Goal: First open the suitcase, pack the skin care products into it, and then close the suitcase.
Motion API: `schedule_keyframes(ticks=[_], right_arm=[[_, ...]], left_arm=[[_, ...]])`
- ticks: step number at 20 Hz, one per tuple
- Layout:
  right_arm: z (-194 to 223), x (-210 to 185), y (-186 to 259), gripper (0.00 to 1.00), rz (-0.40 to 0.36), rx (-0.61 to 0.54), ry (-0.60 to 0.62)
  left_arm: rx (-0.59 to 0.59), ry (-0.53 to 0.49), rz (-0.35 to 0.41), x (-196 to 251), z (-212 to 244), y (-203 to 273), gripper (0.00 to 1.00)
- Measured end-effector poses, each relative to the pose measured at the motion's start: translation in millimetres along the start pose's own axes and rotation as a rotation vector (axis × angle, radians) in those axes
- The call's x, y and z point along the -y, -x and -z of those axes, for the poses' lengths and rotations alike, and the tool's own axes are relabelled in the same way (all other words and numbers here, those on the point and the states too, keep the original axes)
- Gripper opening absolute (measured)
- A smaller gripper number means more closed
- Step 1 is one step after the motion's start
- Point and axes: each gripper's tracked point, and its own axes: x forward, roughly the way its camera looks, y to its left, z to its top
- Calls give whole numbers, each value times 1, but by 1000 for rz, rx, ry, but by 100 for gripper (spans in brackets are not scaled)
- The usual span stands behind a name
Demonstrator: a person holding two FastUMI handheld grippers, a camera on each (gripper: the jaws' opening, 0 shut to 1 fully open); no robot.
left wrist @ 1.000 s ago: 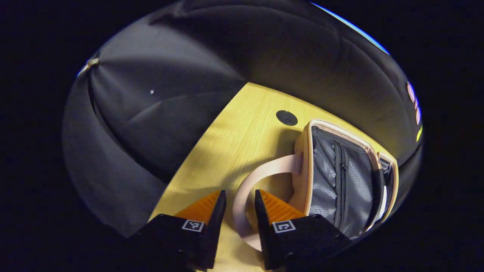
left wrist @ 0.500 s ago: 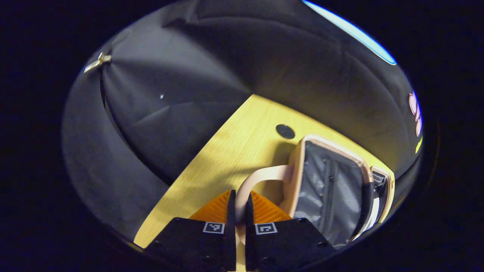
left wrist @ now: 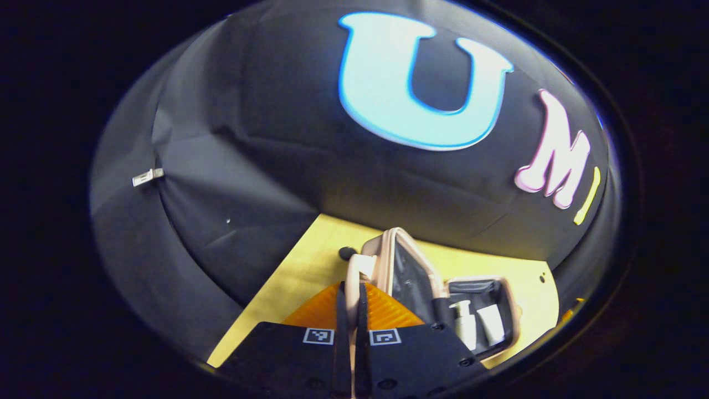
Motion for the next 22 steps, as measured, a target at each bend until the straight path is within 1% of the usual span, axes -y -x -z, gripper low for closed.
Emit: schedule_keyframes(ticks=[3, 5, 7, 9, 12, 13, 16, 19, 22], right_arm=[[-2, 20, 13, 99, 7, 25, -19], [-3, 33, 19, 99, 12, 33, -26], [-2, 46, 25, 99, 17, 36, -39], [-2, 59, 27, 99, 24, 38, -51], [-1, 77, 31, 98, 31, 40, -47], [1, 83, 33, 98, 34, 39, -43], [4, 100, 41, 99, 48, 33, -48], [10, 113, 47, 99, 57, 21, -43], [11, 123, 55, 99, 76, 27, -14]], left_arm=[[58, -55, 73, 73, -22, 33, 8], [90, -104, 115, 123, -32, 46, 8], [110, -125, 156, 175, -34, 54, 8], [115, -132, 195, 231, -26, 59, 8], [117, -183, 262, 306, 12, 57, 8], [110, -193, 284, 324, 26, 52, 9], [53, -214, 344, 381, 87, 28, 9], [-43, -208, 367, 408, 152, -4, 9], [-96, -254, 358, 414, 191, -21, 9]])
